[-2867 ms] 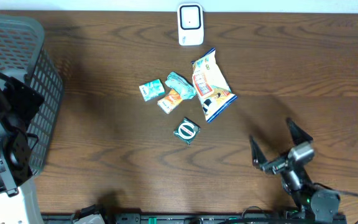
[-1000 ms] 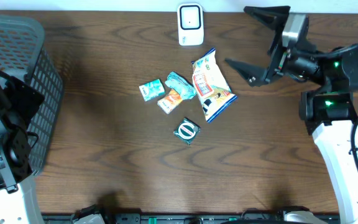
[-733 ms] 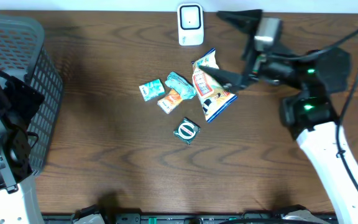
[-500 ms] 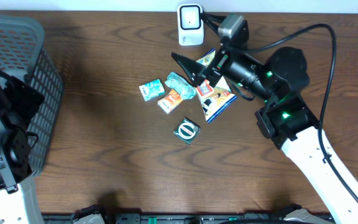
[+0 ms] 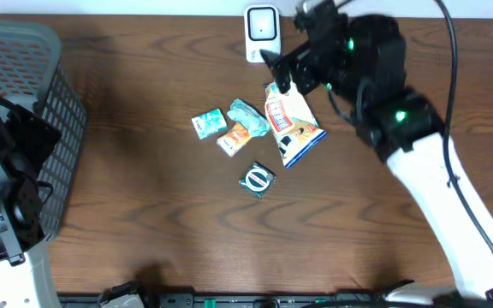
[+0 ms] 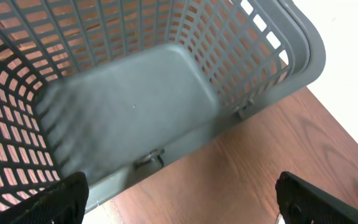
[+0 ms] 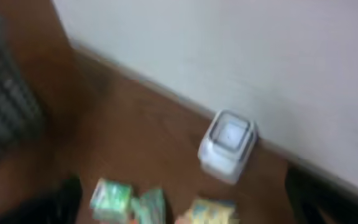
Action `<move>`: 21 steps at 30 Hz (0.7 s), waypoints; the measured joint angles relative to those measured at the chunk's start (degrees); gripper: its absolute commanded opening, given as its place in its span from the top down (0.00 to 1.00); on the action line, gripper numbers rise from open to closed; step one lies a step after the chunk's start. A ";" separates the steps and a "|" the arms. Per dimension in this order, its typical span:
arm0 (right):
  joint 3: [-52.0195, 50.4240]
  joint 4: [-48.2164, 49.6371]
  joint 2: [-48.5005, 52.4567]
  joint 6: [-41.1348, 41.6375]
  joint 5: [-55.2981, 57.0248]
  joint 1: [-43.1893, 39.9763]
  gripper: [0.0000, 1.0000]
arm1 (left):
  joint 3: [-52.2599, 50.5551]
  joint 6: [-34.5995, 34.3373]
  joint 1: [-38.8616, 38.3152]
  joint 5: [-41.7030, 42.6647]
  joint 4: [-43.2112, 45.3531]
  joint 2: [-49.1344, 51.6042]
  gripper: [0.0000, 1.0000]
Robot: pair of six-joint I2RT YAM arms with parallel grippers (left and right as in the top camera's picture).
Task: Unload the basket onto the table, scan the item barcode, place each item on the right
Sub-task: 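Reach the right gripper to the yellow snack bag and grasp it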
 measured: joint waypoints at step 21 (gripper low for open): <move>6.03 -15.56 19.76 -3.37 -1.33 -7.28 0.01 | 0.00 0.00 0.00 0.00 -0.02 0.00 0.05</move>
